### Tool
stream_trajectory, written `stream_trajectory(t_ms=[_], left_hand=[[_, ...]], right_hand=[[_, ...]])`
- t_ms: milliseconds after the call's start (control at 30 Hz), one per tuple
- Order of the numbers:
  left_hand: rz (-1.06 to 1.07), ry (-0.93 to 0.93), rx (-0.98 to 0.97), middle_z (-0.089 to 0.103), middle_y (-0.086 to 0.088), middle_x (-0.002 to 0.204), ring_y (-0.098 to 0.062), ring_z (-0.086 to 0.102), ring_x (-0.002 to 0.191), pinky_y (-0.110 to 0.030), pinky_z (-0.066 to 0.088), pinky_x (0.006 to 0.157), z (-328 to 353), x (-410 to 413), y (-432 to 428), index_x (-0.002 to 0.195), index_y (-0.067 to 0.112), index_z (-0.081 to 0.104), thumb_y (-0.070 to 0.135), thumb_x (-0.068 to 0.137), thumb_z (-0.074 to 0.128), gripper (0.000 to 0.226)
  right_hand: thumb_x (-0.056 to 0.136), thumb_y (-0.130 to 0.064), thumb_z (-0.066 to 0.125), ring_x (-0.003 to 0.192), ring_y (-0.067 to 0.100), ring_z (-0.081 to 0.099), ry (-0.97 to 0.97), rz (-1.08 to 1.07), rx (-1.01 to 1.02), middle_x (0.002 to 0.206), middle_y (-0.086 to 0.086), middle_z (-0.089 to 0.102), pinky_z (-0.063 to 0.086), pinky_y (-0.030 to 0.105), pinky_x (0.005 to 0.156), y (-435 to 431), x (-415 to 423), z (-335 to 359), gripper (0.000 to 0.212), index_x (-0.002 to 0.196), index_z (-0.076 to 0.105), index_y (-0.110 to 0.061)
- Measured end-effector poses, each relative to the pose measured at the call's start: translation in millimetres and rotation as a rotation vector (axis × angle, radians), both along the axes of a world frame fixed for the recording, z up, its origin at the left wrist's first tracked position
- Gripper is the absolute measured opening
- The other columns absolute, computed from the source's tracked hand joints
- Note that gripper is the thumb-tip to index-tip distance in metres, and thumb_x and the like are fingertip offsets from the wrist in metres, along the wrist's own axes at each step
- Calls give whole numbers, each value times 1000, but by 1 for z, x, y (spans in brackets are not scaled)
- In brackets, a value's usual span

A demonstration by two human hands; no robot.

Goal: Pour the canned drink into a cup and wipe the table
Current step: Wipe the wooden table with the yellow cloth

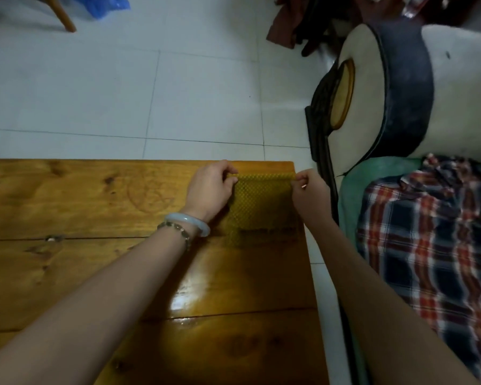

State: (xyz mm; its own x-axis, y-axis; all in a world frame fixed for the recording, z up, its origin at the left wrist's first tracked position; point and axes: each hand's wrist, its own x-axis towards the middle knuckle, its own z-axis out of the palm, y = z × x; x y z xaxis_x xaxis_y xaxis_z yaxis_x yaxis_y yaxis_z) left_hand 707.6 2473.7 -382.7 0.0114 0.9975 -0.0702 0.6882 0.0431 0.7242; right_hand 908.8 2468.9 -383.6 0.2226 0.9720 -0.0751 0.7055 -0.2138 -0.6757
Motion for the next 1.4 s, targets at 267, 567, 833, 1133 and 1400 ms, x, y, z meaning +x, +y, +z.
stream_trajectory(t_ms=[267, 567, 833, 1133, 1400], left_hand=[[11, 21, 50, 70, -3, 91, -23, 60, 95, -37, 48, 83, -10, 10, 31, 94, 16, 69, 18, 86, 64, 9], [-262, 109, 182, 59, -5, 108, -21, 48, 106, -28, 36, 90, -6, 4, -8, 112, 12, 64, 31, 80, 72, 38], [-499, 338, 169, 63, -3, 111, -23, 54, 106, -36, 36, 93, -4, 4, -43, 116, 14, 64, 32, 85, 67, 36], [-592, 597, 424, 67, -8, 72, -27, 63, 68, -36, 47, 68, 14, 12, -41, 77, 6, 68, 15, 87, 61, 14], [-599, 596, 466, 67, -5, 76, -25, 64, 70, -34, 50, 66, 5, 9, -75, 80, 9, 69, 20, 83, 68, 11]], right_hand=[[89, -7, 48, 87, 21, 53, 10, -83, 36, 89, 6, 57, 36, 26, 67, 23, 7, -19, 12, 96, 58, -3], [87, -16, 61, 88, 19, 50, -132, 138, 152, 91, 5, 53, 38, 24, 72, -5, 19, -10, 20, 103, 59, -5], [82, -2, 62, 103, 29, 52, -234, 454, 53, 107, 17, 59, 40, 27, 88, -48, 29, -9, 28, 110, 65, 1], [84, 3, 54, 80, 32, 53, -374, 547, 142, 83, 20, 60, 47, 41, 67, -42, 25, 6, 9, 82, 62, 7], [75, 3, 59, 76, 30, 52, -339, 547, 91, 81, 17, 59, 46, 38, 63, -73, 26, 10, 2, 77, 60, 3]])
